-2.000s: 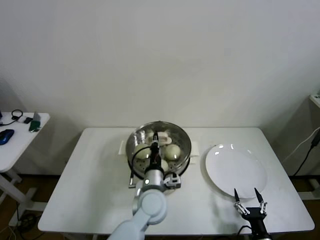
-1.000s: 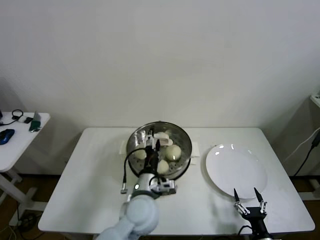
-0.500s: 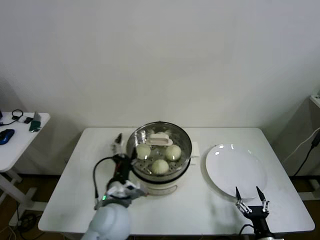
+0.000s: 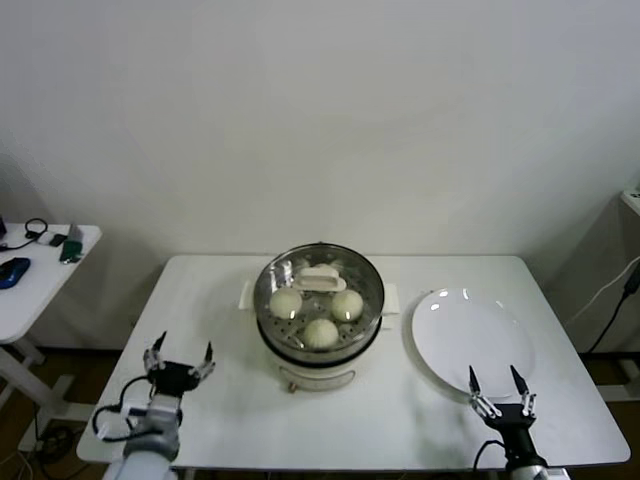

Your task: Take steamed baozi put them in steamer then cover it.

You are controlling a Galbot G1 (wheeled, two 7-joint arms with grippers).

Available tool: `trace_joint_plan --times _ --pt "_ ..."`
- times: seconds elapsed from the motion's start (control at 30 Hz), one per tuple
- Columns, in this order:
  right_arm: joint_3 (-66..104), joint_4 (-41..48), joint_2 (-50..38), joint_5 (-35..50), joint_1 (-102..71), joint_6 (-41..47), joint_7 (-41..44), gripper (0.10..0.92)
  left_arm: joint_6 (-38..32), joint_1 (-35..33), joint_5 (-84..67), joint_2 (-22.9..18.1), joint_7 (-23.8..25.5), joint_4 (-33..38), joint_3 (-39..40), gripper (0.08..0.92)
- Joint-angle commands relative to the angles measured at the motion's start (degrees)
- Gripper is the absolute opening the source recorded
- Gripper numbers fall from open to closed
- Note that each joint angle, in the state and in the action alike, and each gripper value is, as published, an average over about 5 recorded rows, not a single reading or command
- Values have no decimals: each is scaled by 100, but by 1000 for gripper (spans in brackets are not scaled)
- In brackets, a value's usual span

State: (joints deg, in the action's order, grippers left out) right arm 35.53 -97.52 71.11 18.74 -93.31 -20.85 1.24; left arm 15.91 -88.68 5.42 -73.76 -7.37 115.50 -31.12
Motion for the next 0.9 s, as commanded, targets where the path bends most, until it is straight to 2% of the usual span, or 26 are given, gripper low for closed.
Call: trace_joint_plan --times 0.03,0.3,0.9 --pt "-34 77 -52 38 -4 -11 -6 823 -3735 -822 -1537 -312 318 -1178 -607 823" --pt "-45 77 -133 109 -38 -51 -12 823 -3710 -755 -1564 -364 398 -1376 -534 823" --pt "-108 67 -151 132 -57 -145 -15 823 -3614 -827 -1561 -441 466 -1201 -525 823"
